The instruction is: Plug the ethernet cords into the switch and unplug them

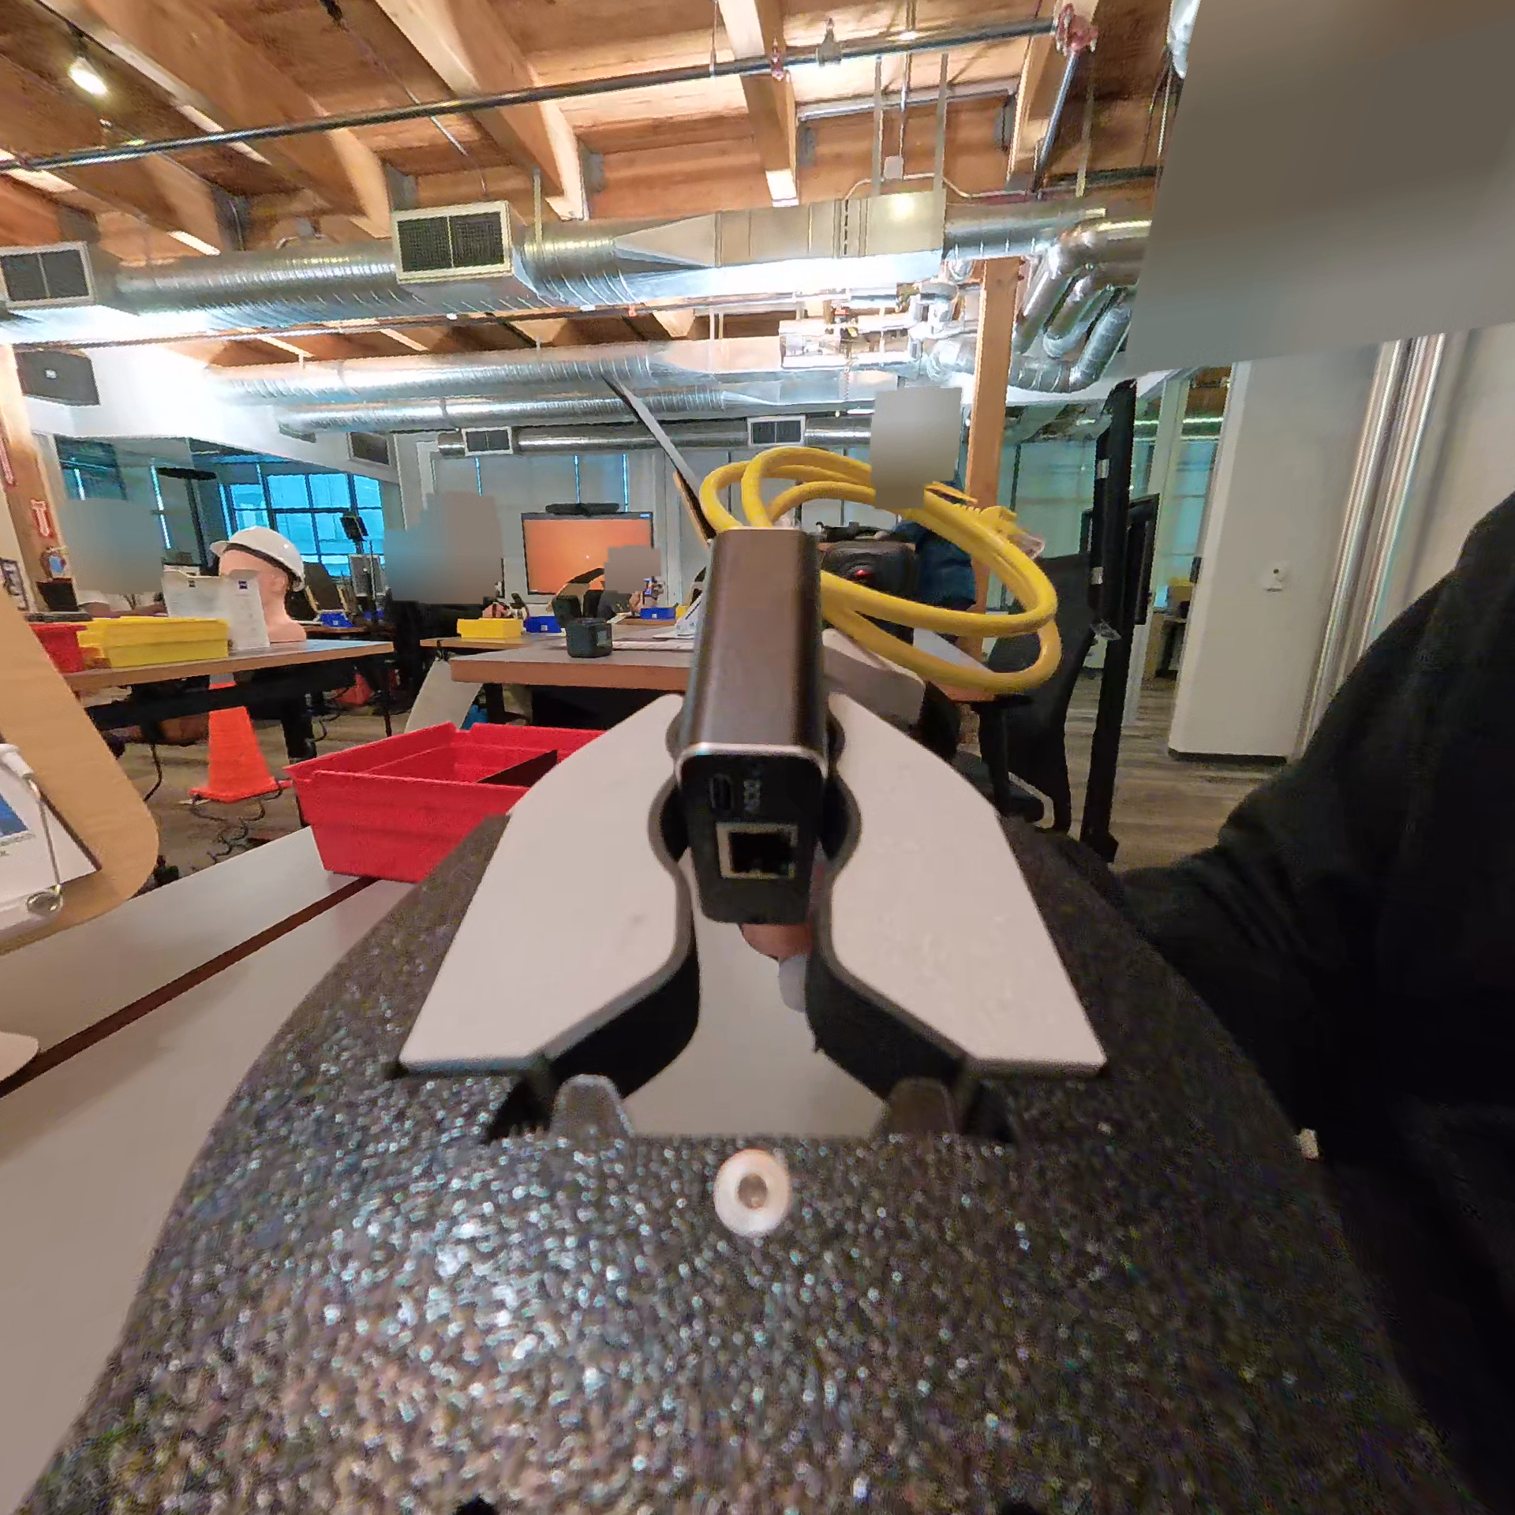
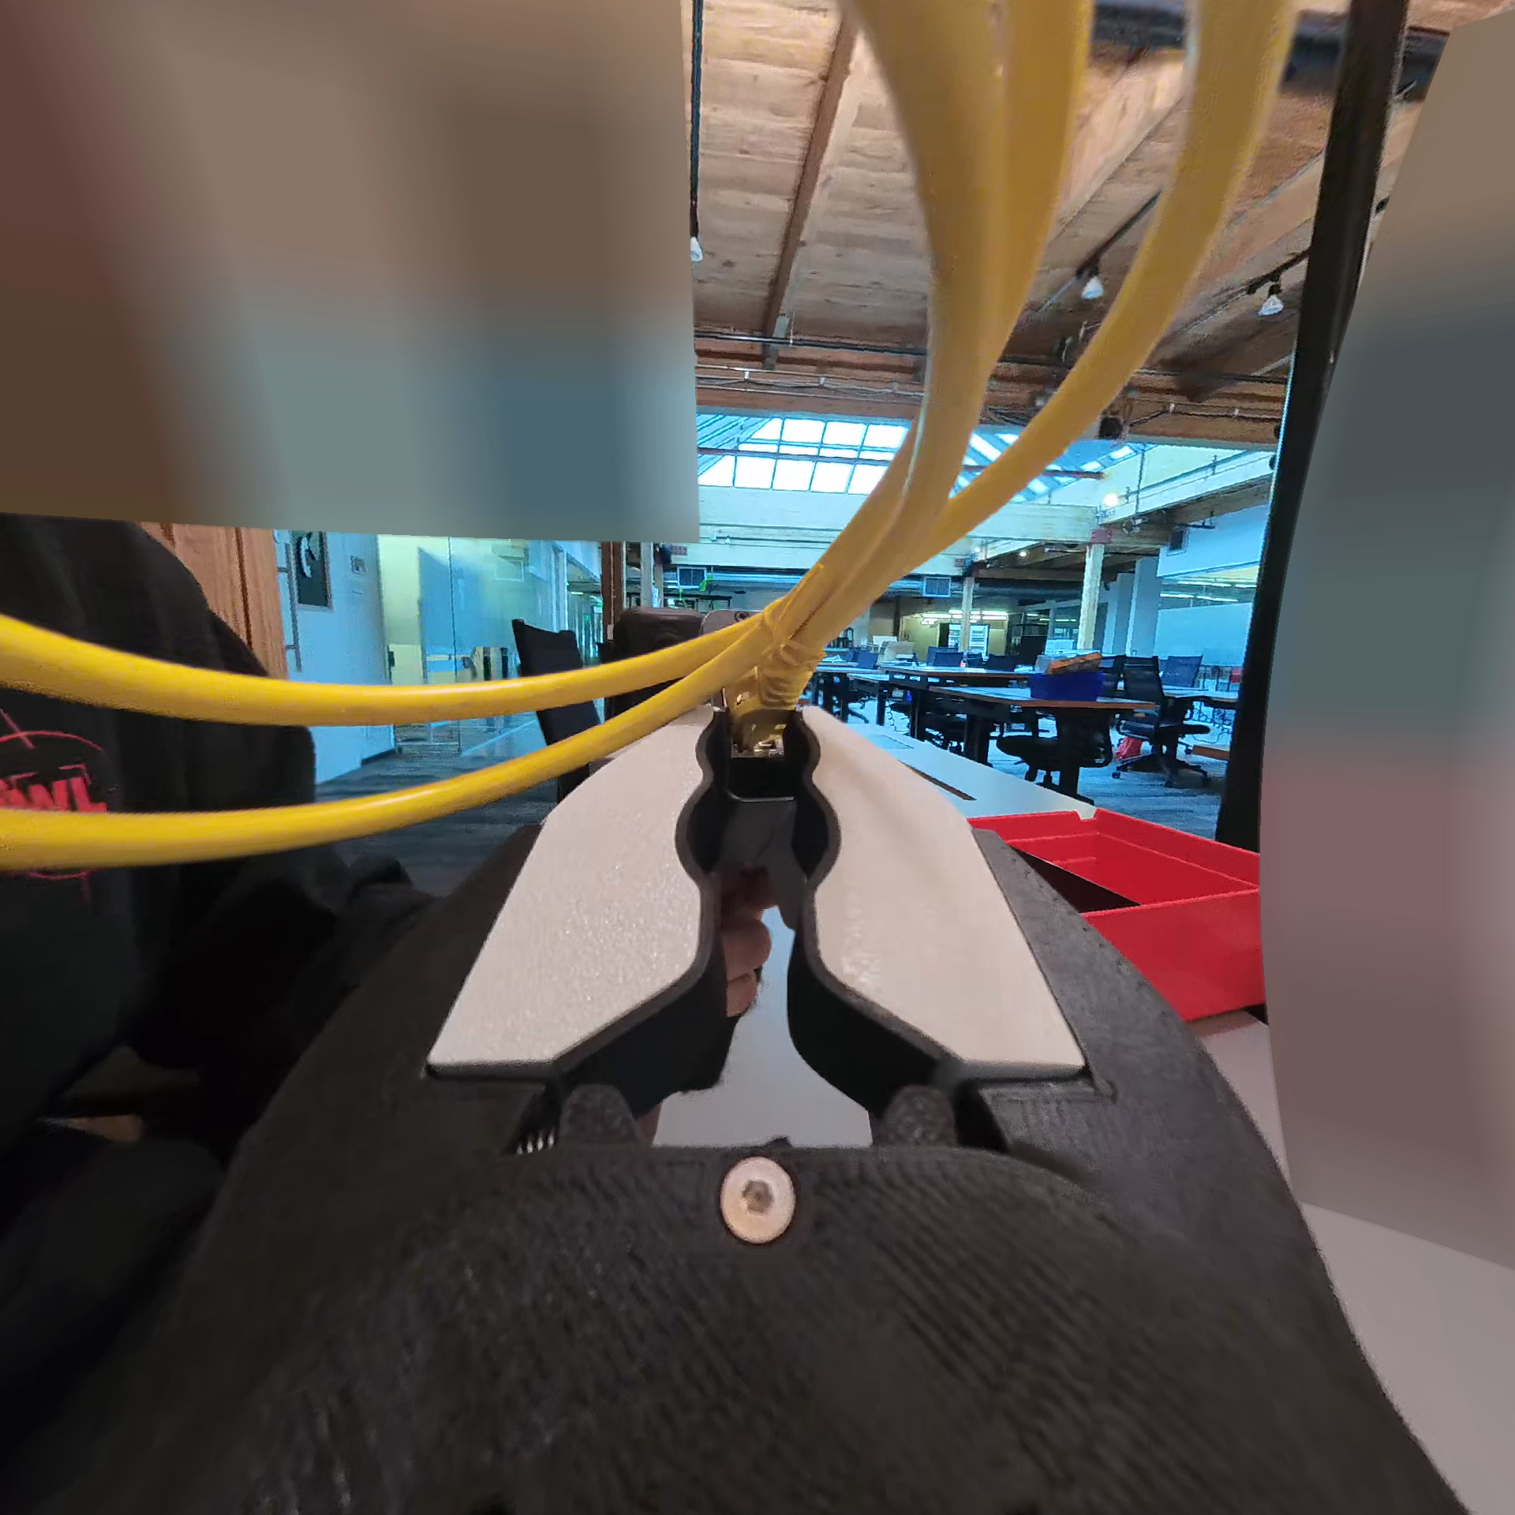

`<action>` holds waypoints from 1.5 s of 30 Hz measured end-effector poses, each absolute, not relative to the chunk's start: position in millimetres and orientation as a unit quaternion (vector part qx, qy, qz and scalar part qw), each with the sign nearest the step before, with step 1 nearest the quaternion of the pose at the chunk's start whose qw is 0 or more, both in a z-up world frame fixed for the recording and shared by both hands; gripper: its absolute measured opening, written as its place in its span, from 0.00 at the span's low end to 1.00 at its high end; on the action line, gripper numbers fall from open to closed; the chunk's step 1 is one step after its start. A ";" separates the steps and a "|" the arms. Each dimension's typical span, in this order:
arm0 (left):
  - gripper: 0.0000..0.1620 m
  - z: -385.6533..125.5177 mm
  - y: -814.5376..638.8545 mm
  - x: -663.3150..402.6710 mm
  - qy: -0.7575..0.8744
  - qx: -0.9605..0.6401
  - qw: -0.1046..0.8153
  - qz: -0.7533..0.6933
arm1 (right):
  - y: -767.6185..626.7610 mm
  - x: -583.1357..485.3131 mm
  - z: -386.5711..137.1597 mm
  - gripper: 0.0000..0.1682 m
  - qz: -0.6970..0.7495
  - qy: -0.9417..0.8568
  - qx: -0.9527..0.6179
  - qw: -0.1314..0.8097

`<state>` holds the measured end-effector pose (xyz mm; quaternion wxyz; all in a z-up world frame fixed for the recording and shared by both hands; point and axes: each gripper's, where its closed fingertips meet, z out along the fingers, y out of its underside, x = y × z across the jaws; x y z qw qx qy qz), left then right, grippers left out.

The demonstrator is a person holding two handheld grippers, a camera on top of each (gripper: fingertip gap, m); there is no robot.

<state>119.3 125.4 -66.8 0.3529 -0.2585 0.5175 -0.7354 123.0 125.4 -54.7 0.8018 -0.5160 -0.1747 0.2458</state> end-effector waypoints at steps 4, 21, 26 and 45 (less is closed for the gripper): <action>0.19 -71.7 128.3 124.2 0.534 -0.259 0.379 -0.709 | 124.7 121.4 -54.7 0.09 0.248 -0.174 -0.519 0.799; 0.28 -78.9 138.6 119.0 0.580 -0.230 0.383 -0.681 | 130.1 113.6 -63.1 0.08 0.183 -0.215 -0.576 0.767; 0.25 -97.9 145.8 117.7 0.664 -0.228 0.399 -0.590 | 134.1 110.3 -73.3 0.08 0.131 -0.245 -0.608 0.744; 0.25 -153.2 148.3 140.6 0.711 -0.310 0.332 -0.537 | 157.2 112.2 -121.4 0.08 0.180 -0.232 -0.656 0.695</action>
